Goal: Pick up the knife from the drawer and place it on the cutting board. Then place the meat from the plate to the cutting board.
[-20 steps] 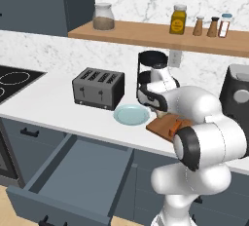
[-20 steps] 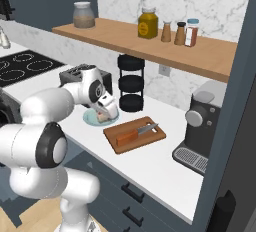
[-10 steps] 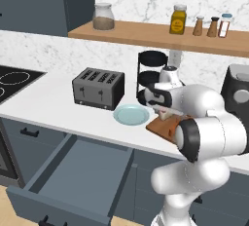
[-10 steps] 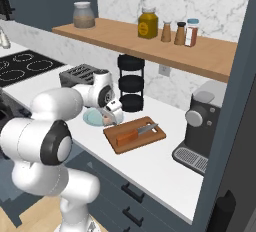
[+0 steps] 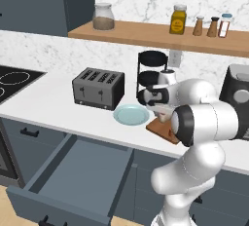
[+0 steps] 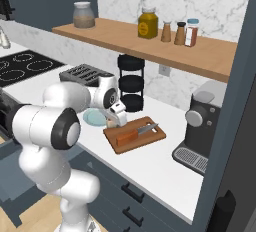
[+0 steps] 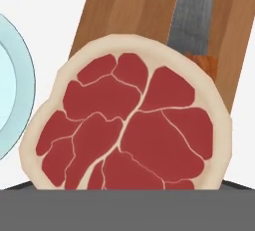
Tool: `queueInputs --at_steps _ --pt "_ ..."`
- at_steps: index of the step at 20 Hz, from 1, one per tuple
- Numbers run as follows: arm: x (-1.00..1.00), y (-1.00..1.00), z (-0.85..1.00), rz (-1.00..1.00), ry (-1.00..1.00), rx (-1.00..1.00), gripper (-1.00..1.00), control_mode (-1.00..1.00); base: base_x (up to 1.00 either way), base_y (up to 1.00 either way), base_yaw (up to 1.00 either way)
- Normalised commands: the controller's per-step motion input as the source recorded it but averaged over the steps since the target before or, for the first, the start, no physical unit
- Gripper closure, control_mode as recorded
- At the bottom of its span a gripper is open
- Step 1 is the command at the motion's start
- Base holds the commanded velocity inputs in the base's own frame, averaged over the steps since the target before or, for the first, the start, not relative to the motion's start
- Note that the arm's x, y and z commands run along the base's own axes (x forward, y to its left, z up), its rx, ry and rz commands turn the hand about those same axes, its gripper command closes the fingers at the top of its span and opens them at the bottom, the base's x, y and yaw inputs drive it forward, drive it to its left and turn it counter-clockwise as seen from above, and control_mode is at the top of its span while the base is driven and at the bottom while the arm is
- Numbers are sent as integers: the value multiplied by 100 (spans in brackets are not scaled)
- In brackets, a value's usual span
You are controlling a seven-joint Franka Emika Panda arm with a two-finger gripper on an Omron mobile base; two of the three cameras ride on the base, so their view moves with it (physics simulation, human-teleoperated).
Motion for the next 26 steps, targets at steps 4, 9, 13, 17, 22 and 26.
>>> queueInputs --at_steps 4,9,13,17,22,26 --pt "13 -16 -21 0 5 0 100 -100 0 0 0" --pt "15 -9 -22 0 3 0 100 -100 0 0 0" --pt "10 -3 -29 0 2 0 100 -100 0 0 0" --pt "3 0 -38 0 4 0 100 -100 0 0 0" --pt "2 0 -33 0 4 0 100 -100 0 0 0" --pt "3 0 -26 0 4 0 100 -100 0 0 0"
